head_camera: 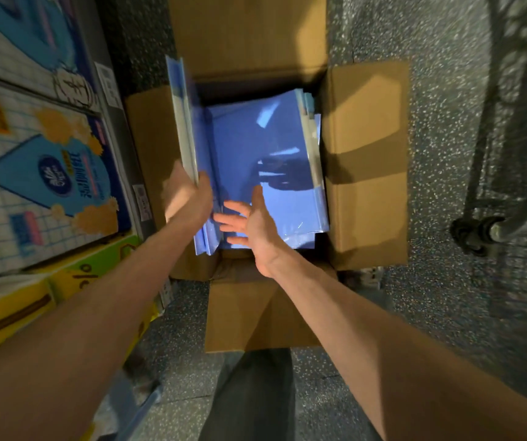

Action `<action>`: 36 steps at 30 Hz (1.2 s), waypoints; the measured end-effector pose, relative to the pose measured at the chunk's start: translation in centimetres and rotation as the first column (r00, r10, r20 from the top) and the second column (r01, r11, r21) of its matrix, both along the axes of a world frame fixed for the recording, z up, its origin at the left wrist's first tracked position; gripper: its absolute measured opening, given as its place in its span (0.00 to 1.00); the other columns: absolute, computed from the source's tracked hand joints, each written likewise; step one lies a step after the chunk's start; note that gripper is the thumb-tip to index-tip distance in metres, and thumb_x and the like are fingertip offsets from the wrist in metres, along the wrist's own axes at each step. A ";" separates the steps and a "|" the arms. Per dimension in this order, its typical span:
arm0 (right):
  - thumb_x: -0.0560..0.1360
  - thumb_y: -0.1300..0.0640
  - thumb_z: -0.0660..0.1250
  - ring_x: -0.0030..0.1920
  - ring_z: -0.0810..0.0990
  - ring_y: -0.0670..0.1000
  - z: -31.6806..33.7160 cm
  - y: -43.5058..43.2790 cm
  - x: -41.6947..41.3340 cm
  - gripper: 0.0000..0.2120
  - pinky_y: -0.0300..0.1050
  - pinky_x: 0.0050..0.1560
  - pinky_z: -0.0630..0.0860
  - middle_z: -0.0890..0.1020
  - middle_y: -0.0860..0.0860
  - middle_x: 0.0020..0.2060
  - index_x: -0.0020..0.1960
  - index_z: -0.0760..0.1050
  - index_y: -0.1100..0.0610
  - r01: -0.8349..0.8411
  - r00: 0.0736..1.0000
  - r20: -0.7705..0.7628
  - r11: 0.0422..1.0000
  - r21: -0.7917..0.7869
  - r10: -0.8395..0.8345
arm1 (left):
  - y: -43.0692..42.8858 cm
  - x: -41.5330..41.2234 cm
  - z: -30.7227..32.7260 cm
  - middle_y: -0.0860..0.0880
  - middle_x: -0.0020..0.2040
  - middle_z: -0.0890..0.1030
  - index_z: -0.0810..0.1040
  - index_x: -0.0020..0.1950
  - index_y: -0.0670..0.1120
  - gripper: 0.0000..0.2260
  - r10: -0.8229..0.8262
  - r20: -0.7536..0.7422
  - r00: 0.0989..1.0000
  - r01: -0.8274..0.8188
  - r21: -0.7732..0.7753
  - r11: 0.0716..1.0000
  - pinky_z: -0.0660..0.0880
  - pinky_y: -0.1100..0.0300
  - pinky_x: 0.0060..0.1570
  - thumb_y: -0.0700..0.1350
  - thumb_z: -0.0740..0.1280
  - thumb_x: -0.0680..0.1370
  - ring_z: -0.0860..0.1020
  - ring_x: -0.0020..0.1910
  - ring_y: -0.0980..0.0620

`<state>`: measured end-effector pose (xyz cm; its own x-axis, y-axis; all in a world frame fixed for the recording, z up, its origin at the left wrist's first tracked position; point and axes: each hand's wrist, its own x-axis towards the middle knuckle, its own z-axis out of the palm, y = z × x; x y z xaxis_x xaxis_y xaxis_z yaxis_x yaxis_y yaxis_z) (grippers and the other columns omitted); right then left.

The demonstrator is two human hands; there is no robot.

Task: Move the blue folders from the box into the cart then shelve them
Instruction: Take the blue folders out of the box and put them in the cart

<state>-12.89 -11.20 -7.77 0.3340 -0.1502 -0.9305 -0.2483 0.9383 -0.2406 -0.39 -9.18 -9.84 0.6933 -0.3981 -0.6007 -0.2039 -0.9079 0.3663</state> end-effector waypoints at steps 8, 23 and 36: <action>0.85 0.41 0.43 0.57 0.77 0.54 6.7 0.5 -6.3 0.31 0.49 0.55 0.72 0.80 0.57 0.62 0.69 0.73 0.59 -0.148 0.978 -0.158 0.985 -0.085 0.133 | 0.6 -2.7 10.4 0.47 0.51 0.78 0.73 0.65 0.43 0.14 -0.044 -0.007 0.999 0.044 -0.041 0.998 0.73 0.55 0.47 0.48 0.62 0.83 0.78 0.49 0.45; 0.71 0.31 0.65 0.57 0.81 0.54 32.5 -9.2 -17.9 0.31 0.58 0.63 0.75 0.81 0.52 0.57 0.63 0.73 0.53 -0.412 0.908 -0.283 0.783 -0.466 0.309 | -1.1 -12.9 43.8 0.56 0.38 0.79 0.77 0.54 0.38 0.08 0.182 -0.250 0.951 -0.277 -0.429 0.860 0.69 0.74 0.28 0.44 0.66 0.83 0.78 0.29 0.65; 0.76 0.41 0.69 0.31 0.76 0.50 50.6 -4.6 -28.0 0.21 0.35 0.27 0.71 0.78 0.54 0.33 0.35 0.73 0.55 -0.225 0.967 -0.233 0.780 -0.584 0.105 | 7.6 -20.3 62.5 0.52 0.34 0.84 0.82 0.44 0.43 0.10 0.046 -0.398 0.916 -0.323 -0.668 0.670 0.76 0.62 0.31 0.46 0.67 0.81 0.81 0.31 0.56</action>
<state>-40.84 -15.81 42.87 0.2445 -0.6565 -0.7136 -0.4804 0.5572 -0.6773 -20.72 -1.59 52.61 0.6224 -0.6800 -0.3875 0.1931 -0.3464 0.9180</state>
